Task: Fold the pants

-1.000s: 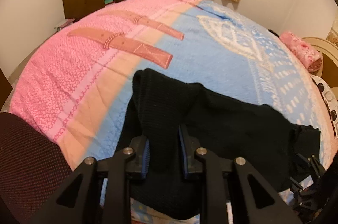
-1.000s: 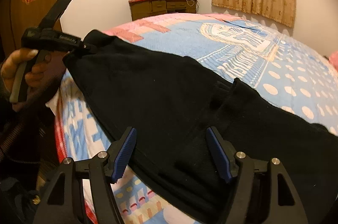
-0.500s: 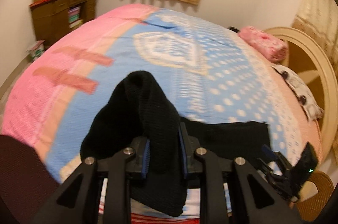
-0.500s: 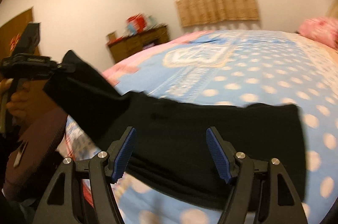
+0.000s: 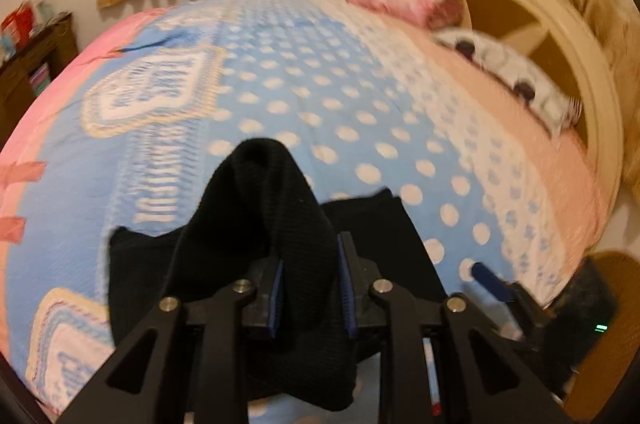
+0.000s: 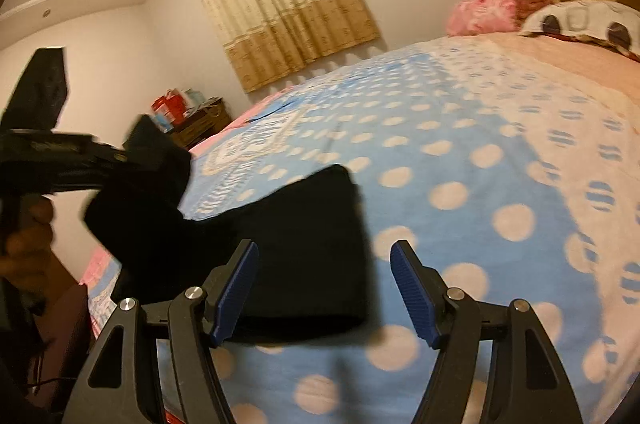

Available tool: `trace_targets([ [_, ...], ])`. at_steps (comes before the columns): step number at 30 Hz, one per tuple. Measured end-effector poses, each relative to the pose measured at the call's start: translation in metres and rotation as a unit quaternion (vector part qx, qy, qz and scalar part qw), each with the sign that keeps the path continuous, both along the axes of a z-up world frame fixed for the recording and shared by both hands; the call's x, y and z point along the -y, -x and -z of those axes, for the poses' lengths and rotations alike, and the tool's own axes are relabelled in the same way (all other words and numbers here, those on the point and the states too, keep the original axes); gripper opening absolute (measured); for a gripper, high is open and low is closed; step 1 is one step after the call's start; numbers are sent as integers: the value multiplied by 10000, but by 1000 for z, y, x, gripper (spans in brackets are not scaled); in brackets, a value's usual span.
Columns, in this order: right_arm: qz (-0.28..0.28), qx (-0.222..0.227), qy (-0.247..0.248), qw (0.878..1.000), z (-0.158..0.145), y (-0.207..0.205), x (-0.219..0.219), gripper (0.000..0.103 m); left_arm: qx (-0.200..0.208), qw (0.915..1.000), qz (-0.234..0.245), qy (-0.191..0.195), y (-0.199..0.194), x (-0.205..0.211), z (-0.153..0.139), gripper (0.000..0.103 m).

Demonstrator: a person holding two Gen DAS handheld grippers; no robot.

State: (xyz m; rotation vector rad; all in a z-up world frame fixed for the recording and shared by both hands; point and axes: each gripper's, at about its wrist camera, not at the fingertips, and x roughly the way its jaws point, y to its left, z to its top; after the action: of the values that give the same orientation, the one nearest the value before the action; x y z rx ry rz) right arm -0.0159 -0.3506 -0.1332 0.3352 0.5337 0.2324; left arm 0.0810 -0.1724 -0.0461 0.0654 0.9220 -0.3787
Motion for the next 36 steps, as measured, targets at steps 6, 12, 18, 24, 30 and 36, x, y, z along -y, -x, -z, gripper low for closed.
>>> trace_targets([
  [6, 378, -194, -131, 9990, 14, 2, 24, 70, -24, 9987, 506, 74, 1, 43, 13, 35],
  [12, 569, -171, -228, 9980, 16, 10, 37, 70, 1151, 9932, 173, -83, 23, -8, -28, 81],
  [18, -318, 58, -632, 9975, -6, -1, 10, 70, 821, 9925, -639, -635, 18, -93, 3, 81],
  [24, -672, 293, -547, 9958, -43, -18, -25, 70, 423, 9927, -1044, -427, 24, -133, 34, 81],
  [30, -755, -35, 459, 9961, -56, -32, -79, 70, 298, 9952, -913, -179, 25, -134, 45, 81],
  [36, -335, -715, 732, 9942, -29, -37, -64, 65, 359, 9969, -674, -167, 28, -127, 51, 81],
])
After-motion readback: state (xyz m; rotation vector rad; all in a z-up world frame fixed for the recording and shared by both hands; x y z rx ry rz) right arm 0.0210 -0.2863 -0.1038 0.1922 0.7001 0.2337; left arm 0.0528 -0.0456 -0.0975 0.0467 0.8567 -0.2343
